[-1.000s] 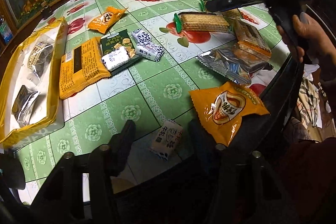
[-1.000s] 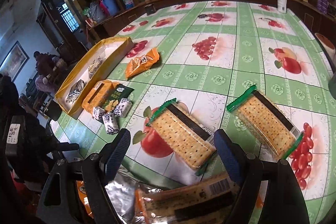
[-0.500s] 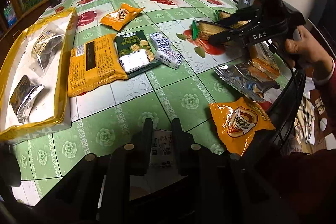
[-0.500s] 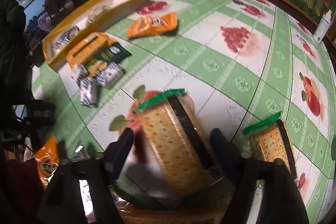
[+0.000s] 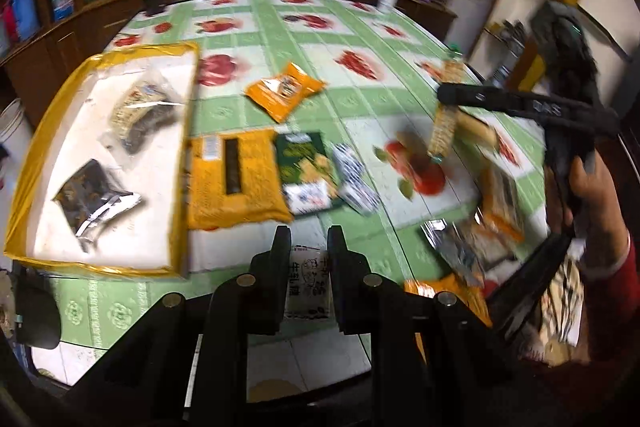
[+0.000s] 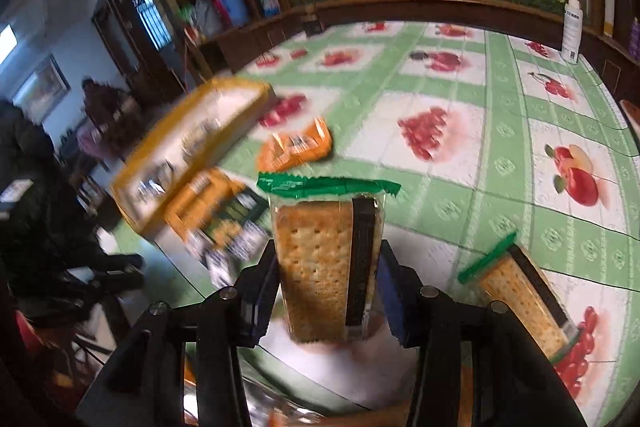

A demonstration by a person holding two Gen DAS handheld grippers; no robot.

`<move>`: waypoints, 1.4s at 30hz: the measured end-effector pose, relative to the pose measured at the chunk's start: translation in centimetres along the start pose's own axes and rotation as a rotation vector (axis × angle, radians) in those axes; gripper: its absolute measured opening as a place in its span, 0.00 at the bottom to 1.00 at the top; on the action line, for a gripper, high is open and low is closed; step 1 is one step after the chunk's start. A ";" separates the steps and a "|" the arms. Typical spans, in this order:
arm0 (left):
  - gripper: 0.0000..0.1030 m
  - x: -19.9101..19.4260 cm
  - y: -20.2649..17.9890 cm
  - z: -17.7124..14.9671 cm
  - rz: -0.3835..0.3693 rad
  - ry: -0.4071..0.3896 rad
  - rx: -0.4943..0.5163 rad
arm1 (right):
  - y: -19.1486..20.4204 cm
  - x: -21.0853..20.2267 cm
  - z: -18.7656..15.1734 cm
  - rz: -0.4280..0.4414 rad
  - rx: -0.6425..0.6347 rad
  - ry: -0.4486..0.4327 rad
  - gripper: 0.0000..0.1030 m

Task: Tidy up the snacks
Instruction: 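Carry the white packet and cracker pack into the tray and open both tools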

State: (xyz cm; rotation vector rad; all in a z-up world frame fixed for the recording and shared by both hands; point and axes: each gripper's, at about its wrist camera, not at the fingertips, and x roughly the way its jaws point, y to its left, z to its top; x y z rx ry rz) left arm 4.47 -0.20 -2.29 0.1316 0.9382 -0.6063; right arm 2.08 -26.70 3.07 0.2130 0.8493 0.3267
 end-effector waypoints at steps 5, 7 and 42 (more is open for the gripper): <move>0.15 -0.4 2.6 1.7 0.123 -0.026 -0.174 | 1.8 0.4 1.9 0.041 0.039 -0.060 0.46; 0.15 -0.5 3.3 1.9 0.161 -0.043 -0.210 | 2.7 0.7 2.6 0.061 0.049 -0.073 0.46; 0.15 -1.2 11.8 2.6 0.462 -0.115 -0.443 | 17.5 14.2 9.0 0.241 -0.091 0.060 0.45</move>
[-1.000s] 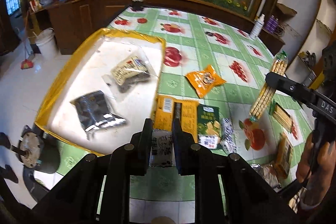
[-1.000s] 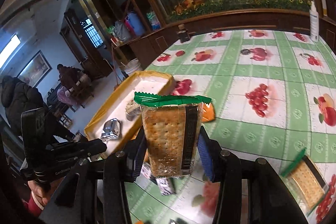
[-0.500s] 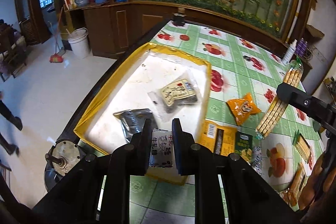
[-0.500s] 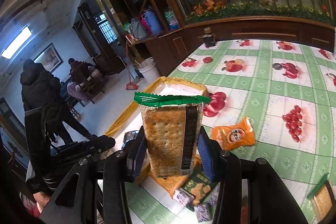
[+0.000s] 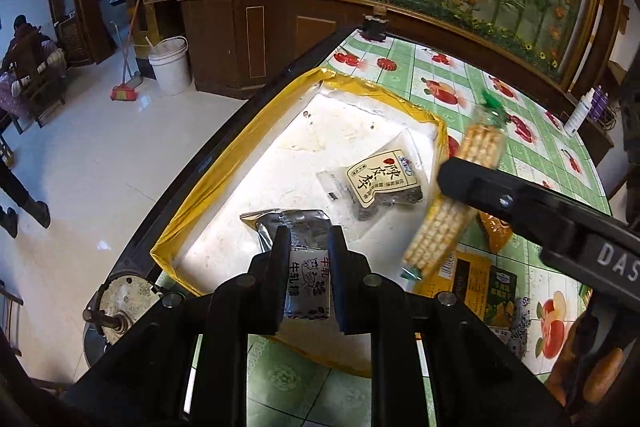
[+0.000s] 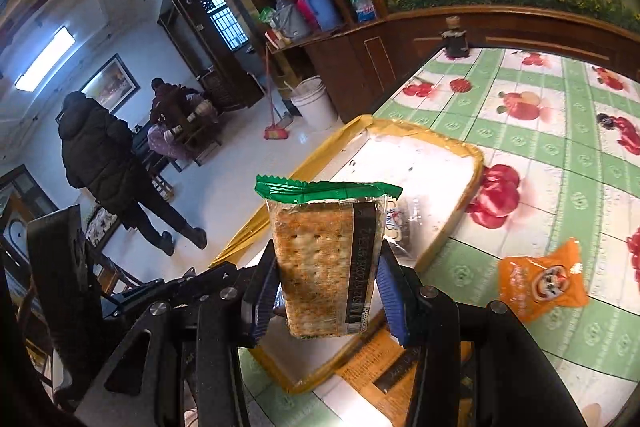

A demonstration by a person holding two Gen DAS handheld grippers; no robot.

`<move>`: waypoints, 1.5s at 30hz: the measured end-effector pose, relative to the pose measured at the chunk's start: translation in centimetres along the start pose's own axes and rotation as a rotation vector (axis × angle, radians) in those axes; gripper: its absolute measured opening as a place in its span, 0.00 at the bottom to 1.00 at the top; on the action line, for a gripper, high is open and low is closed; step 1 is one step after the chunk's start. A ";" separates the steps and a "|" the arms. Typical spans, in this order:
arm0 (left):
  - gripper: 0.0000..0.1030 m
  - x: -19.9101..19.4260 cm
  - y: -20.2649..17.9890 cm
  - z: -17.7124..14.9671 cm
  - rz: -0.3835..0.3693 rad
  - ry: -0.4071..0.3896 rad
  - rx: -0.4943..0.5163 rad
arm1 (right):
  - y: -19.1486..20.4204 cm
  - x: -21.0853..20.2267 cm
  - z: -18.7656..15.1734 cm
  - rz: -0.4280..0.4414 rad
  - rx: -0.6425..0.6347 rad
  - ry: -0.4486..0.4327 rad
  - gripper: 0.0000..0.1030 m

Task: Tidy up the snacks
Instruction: 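Carry the white packet and cracker pack into the tray and open both tools, then withdraw both open tools from the tray back over the table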

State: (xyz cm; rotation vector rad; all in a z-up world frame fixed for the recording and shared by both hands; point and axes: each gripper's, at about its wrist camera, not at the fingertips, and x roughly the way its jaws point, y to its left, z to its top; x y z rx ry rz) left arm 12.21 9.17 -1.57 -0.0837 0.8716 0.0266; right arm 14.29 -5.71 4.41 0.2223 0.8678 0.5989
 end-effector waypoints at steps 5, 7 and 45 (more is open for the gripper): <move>0.15 1.3 0.0 0.2 -0.003 0.023 -0.007 | -0.6 2.9 0.7 0.000 0.021 0.047 0.45; 0.15 1.6 0.0 0.3 -0.002 0.028 -0.006 | -0.8 4.2 0.7 0.000 0.023 0.078 0.45; 0.52 -2.0 -5.8 -0.5 0.002 -0.057 0.140 | -6.9 -5.5 -2.3 -0.213 0.090 -0.038 0.70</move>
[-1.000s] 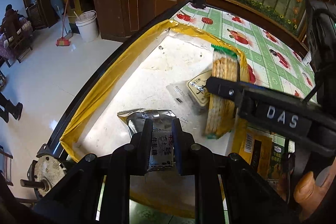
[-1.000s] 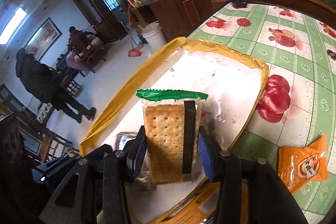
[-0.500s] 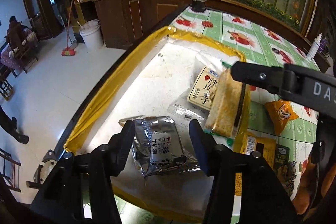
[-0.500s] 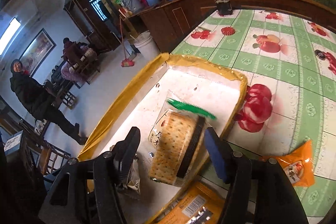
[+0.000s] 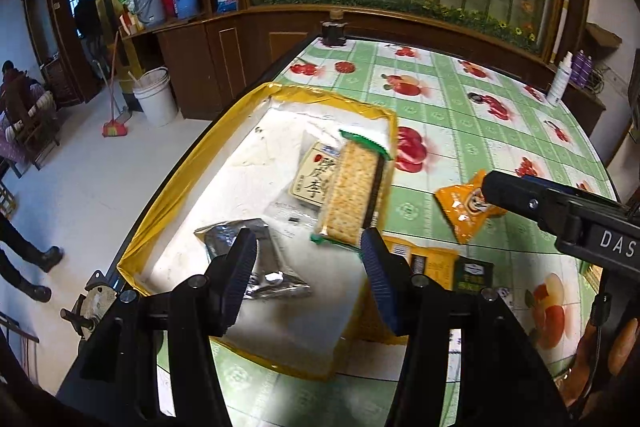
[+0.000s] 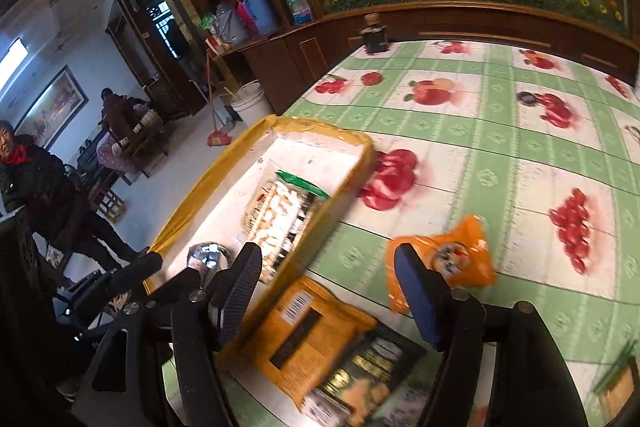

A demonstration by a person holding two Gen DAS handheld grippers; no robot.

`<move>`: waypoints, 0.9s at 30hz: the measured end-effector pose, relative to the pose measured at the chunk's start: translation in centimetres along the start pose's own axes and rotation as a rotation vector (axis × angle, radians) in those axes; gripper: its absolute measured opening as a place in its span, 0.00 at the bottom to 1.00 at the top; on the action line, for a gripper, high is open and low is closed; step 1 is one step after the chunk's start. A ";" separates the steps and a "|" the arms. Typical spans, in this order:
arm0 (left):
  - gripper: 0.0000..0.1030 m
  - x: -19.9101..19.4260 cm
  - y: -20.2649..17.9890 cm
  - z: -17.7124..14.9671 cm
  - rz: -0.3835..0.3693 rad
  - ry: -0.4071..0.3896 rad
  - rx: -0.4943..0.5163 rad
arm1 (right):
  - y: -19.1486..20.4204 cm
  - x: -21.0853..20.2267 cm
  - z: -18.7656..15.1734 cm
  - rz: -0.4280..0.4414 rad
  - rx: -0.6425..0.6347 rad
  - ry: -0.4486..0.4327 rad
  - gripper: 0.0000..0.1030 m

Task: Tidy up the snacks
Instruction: 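Withdraw both open tools from the tray back over the table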

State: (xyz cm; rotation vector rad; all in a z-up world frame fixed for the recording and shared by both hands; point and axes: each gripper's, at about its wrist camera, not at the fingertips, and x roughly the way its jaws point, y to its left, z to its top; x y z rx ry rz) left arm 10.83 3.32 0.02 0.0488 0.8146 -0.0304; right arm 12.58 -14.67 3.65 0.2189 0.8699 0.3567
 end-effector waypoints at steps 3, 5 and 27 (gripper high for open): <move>0.52 -0.6 -0.9 -0.1 -0.010 -0.005 0.016 | -1.5 -1.8 -0.9 -0.014 0.030 -0.019 0.72; 0.52 -0.9 -1.5 -0.2 -0.015 -0.010 0.026 | -2.5 -3.0 -1.5 -0.028 0.046 -0.032 0.72; 0.52 -3.7 -6.8 -1.9 -0.060 -0.042 0.141 | -11.8 -12.7 -8.4 -0.173 0.206 -0.108 0.76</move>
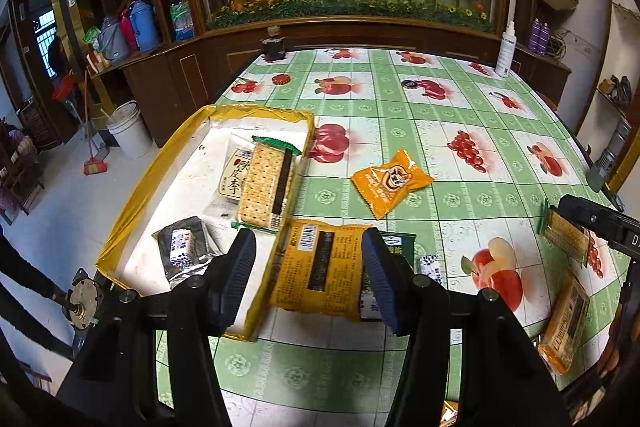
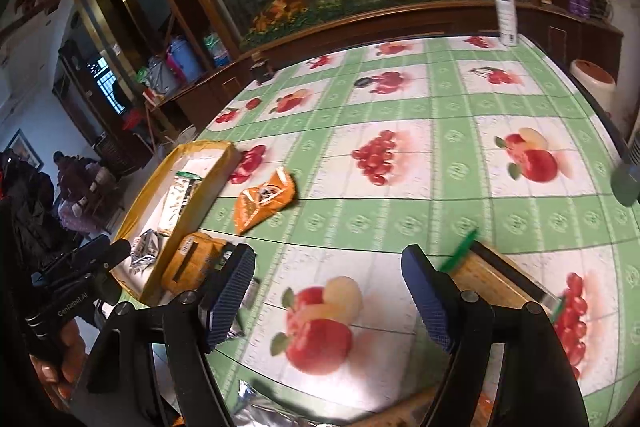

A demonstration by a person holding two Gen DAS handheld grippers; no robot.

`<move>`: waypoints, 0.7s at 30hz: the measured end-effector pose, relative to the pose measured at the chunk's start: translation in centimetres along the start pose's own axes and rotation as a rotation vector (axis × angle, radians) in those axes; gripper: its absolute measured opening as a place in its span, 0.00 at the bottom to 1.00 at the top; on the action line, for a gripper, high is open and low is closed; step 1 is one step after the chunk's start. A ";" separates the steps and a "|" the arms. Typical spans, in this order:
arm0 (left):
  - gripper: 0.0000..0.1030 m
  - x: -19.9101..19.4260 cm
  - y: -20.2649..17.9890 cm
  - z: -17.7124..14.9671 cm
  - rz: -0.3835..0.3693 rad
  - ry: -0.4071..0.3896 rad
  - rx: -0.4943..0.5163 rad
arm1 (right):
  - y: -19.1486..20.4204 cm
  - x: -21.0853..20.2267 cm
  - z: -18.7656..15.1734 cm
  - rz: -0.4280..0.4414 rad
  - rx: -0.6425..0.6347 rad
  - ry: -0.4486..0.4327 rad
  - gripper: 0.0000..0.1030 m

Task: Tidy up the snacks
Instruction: 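Withdraw both open tools from the tray back over the table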

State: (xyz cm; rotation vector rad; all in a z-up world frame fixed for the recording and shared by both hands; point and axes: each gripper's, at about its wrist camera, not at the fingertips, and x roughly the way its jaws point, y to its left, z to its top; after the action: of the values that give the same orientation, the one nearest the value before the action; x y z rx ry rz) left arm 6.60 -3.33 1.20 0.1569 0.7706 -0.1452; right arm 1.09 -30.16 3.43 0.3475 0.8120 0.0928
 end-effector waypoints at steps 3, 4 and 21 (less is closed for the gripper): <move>0.52 -0.1 -0.5 0.0 -0.007 -0.002 0.012 | -1.4 -0.6 -0.4 -0.017 0.017 -0.006 0.76; 0.52 -0.1 -0.7 0.0 -0.008 -0.002 0.015 | -1.8 -0.8 -0.6 -0.022 0.022 -0.007 0.76; 0.52 2.4 -1.9 -0.9 -0.117 0.084 0.053 | -7.1 -2.9 -1.9 -0.107 0.087 -0.021 0.78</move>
State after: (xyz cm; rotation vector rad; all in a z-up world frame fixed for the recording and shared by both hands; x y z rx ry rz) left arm 7.35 -5.22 -1.25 0.1694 0.8601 -0.2713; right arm -2.66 -36.96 1.78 0.3857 0.8134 -0.0459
